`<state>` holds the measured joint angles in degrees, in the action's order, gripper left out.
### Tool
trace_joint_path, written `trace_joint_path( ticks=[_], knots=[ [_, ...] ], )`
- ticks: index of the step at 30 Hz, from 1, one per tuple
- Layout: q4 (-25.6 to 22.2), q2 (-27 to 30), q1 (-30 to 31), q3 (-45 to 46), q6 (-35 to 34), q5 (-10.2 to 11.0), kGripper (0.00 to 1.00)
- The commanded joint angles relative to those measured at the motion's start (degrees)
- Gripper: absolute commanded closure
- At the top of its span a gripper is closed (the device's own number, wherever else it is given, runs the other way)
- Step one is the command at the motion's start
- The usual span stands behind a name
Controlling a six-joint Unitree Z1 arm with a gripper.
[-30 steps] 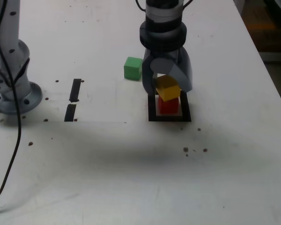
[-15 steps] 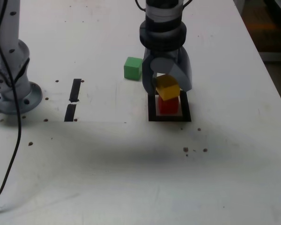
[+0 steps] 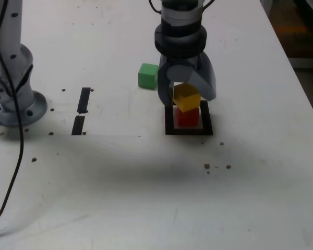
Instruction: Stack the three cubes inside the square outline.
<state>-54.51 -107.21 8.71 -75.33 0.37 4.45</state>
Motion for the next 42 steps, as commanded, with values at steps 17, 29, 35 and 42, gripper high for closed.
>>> trace_joint_path(
  ticks=[17,29,35,42],
  knots=[
    [-2.16,1.84,-0.08,1.04,-3.84,0.41,0.08],
    [-13.13,10.03,-1.86,-3.23,-6.51,5.02,0.08],
    [-17.96,12.29,-5.82,-3.09,-3.07,6.25,0.08],
    [-15.93,12.01,-12.32,2.48,5.45,5.6,0.08]
  ],
)
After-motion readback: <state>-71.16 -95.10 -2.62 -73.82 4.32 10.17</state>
